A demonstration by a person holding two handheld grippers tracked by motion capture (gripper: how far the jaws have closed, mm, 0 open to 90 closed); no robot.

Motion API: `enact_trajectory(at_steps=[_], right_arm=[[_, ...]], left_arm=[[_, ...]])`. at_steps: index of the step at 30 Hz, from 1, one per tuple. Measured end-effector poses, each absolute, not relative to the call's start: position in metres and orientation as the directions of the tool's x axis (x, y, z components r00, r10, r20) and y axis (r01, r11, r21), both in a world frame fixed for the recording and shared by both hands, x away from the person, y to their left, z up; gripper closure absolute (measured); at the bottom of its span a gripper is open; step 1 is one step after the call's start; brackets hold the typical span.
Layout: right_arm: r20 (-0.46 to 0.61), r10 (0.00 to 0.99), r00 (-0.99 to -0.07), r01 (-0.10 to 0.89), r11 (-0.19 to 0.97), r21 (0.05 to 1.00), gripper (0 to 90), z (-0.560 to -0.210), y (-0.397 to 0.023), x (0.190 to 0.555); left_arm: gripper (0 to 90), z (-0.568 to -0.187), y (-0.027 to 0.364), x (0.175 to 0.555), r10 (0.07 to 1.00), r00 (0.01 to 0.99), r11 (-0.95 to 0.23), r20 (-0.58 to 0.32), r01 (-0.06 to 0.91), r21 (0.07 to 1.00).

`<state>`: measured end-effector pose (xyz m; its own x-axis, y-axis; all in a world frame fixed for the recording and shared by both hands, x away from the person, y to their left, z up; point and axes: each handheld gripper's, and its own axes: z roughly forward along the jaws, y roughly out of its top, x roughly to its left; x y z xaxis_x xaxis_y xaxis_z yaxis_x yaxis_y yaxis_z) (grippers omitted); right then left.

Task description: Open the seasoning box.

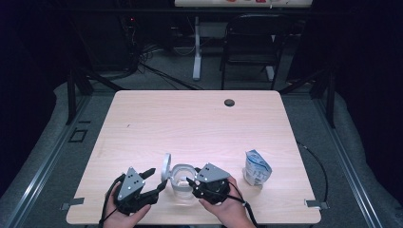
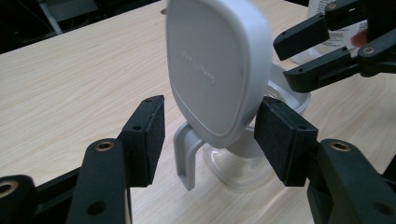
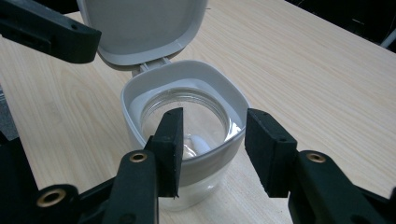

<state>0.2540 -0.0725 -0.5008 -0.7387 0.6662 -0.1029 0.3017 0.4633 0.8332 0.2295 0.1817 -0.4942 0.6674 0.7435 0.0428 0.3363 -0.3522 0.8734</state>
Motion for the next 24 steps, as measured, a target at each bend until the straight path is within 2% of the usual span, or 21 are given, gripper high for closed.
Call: enact_trajectory(at_steps=[6,24], right_arm=[[-0.098,0.670,-0.736,0.303,0.455,0.837,57.8,-0.5013,-0.0726,0.2538],[-0.086,0.670,-0.737,0.299,0.437,0.848,57.2,-0.4971,-0.0746,0.2511]], left_arm=[[47.7,-0.4969,0.1845,0.2304,0.743,0.669,-0.349,0.032,0.346,0.871],[48.0,-0.4994,0.1902,0.2271,0.733,0.679,-0.346,0.028,0.337,0.875]])
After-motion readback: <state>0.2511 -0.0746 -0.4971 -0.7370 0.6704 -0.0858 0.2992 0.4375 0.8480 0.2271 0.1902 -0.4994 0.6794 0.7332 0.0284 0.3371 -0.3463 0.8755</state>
